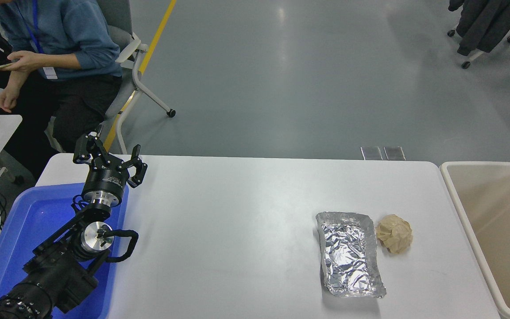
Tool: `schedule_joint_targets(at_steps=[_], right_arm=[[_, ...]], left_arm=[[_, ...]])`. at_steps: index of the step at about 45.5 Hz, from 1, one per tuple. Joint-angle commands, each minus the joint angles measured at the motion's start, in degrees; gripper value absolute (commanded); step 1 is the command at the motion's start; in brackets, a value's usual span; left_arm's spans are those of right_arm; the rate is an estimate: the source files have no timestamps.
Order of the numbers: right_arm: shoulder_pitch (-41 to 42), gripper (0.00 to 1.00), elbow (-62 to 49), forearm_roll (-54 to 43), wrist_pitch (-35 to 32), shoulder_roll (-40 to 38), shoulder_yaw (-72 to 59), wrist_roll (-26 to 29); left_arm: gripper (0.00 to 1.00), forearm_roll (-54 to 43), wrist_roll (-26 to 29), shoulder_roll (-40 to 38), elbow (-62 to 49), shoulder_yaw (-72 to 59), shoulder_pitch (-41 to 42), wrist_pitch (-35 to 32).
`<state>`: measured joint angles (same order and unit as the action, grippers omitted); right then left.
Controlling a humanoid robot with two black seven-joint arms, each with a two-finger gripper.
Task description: Dispose of the paper cup in the dustbin
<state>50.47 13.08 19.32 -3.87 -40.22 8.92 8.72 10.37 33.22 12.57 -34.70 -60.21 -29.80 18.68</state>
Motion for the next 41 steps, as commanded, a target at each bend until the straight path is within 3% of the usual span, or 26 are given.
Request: schedule_joint_targets(at_steps=[1, 19, 41], right_arm=[[-3.62, 0.0, -3.76, 4.76, 6.15, 4.53, 3.21, 4.02], [-4.24, 0.0, -7.54, 1.87, 16.25, 8.66, 2.5, 4.9], [-5.64, 0.0, -7.98, -2.01, 17.14, 12.79, 2.77, 2.09]], left_arm=[[1.0, 0.0, 0.0, 0.0, 0.07, 0.0, 0.01, 0.04], [1.0, 0.0, 0.09, 0.0, 0.07, 0.0, 0.01, -0.05], [1.0, 0.0, 0.0, 0.0, 0.07, 0.0, 0.01, -0.05]])
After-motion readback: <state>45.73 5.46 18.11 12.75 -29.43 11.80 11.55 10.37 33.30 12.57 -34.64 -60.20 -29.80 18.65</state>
